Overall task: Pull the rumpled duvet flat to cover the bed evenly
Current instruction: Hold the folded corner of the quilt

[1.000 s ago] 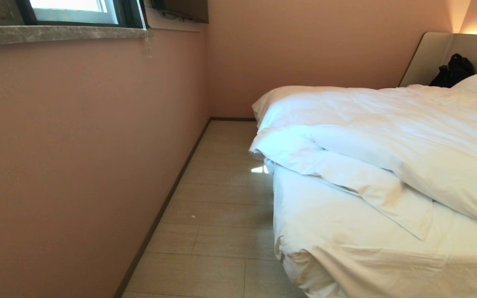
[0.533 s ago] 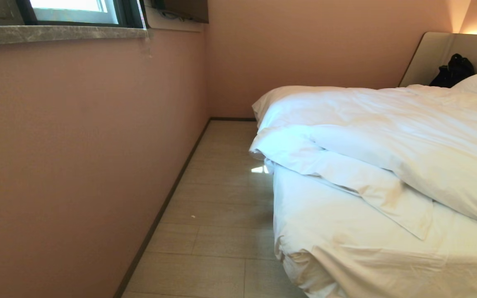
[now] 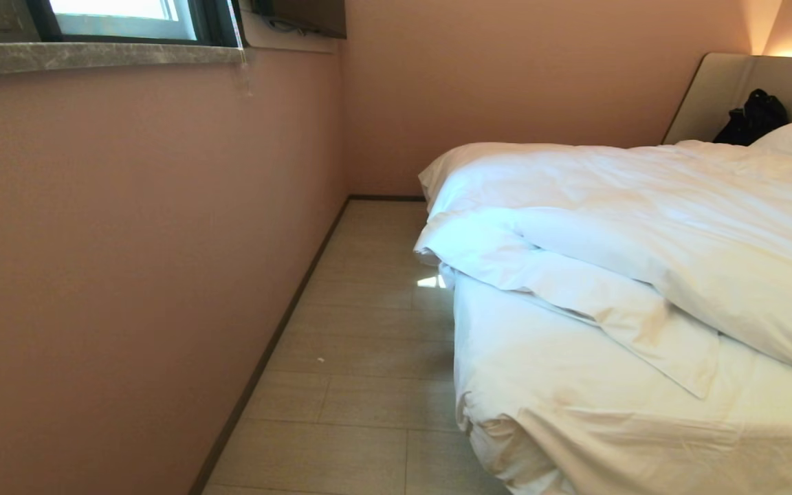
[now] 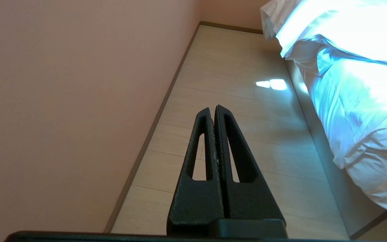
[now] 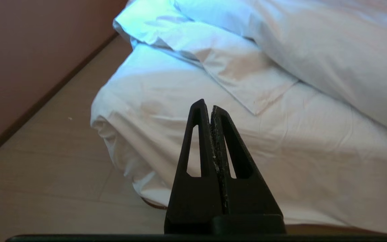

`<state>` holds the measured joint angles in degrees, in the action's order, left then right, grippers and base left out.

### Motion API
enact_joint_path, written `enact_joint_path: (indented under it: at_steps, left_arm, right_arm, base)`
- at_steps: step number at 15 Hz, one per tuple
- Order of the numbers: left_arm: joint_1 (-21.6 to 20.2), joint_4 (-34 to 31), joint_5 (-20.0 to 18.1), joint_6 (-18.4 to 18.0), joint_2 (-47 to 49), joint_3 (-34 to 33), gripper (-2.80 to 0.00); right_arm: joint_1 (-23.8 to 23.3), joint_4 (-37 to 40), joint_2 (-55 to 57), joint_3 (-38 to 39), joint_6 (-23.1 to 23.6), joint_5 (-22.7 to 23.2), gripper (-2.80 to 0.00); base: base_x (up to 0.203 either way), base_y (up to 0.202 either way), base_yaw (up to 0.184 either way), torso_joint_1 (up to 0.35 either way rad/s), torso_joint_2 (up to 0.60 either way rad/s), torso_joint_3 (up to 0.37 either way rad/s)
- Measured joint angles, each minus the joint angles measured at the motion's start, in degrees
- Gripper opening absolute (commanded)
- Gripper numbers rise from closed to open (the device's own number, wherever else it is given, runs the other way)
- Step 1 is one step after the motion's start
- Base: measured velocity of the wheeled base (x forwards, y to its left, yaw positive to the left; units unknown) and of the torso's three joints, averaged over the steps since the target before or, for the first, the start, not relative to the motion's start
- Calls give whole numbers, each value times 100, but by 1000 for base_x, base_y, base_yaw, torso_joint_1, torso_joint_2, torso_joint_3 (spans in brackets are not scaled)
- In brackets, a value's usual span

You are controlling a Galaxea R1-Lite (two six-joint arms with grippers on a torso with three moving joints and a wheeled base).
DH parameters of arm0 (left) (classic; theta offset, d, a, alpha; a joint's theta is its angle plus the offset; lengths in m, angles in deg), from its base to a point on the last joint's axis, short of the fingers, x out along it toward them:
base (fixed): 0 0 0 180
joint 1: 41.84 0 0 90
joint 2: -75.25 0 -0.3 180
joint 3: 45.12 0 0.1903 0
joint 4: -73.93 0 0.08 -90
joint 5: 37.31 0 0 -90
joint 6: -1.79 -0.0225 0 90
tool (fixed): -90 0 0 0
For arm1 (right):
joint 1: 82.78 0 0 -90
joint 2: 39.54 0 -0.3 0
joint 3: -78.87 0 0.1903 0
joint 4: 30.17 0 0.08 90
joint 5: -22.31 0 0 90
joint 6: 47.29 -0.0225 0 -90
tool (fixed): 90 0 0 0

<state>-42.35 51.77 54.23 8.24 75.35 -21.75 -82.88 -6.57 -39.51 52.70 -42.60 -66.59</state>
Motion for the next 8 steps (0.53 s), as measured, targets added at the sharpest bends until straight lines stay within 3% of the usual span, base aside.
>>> enact_joint_path:
  at_steps: [5, 8]
  left_arm:
    - [0, -5, 2, -1, 0, 0, -280]
    - [0, -2, 0, 0, 0, 0, -280]
  right_arm:
    - [-6, 386, 515, -911, 0, 61, -280]
    - [-52, 362, 1586, -1181, -6, -69, -280]
  base:
    - [0, 0, 0, 0, 0, 0]
    - [0, 0, 0, 0, 0, 0]
